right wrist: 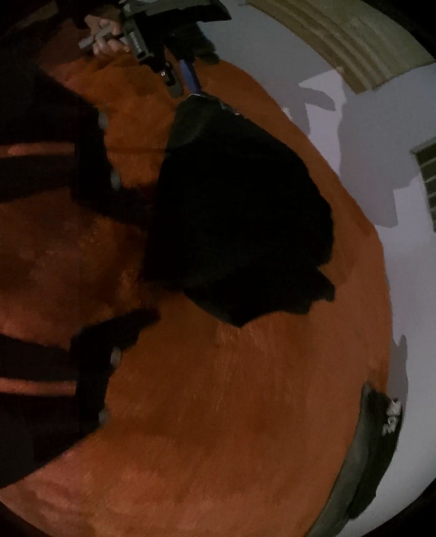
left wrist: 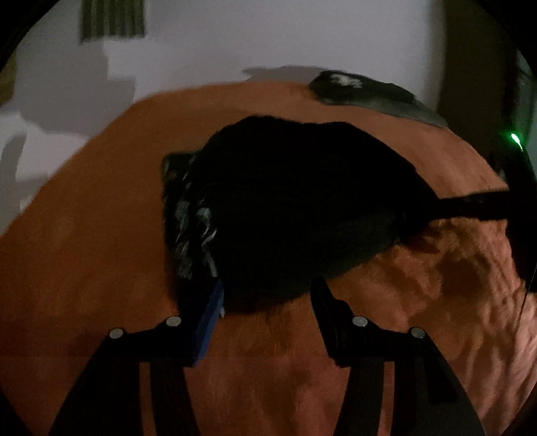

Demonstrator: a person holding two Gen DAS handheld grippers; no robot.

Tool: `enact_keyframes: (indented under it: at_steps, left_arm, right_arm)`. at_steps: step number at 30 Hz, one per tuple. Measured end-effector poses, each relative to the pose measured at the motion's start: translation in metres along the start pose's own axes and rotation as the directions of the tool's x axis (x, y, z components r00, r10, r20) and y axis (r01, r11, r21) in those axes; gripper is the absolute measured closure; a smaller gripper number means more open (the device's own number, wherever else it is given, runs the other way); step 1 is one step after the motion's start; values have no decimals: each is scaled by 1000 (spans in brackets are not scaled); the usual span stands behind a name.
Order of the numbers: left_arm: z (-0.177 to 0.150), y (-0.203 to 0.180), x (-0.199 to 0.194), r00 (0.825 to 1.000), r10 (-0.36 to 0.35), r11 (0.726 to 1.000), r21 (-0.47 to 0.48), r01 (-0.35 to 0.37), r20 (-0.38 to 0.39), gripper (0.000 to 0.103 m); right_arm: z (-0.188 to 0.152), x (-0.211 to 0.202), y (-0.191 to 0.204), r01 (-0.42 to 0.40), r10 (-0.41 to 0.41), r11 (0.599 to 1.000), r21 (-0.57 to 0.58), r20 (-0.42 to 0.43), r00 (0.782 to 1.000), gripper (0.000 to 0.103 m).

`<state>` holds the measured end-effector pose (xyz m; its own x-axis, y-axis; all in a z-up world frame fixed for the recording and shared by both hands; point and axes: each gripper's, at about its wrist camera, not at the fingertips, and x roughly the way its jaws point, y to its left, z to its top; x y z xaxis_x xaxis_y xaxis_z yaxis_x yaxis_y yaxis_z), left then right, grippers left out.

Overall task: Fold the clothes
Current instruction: 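Press the folded garment flat with the left gripper while the right gripper holds it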

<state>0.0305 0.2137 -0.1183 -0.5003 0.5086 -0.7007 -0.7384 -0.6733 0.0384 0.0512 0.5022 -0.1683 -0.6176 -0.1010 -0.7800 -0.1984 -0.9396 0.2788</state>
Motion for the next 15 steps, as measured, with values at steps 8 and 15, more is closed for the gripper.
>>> enact_keyframes:
  at_steps: [8,15]
  left_arm:
    - [0,19,10,998,-63,993,-100,61,-10,99]
    - [7,29,-10,998,-45,997,-60,48,40,102]
  right_arm:
    - [-8,-12,-3,-22,22,1000,13,39,999,95]
    - [-7,-21,-5,-32,28,998,61,66,997,97]
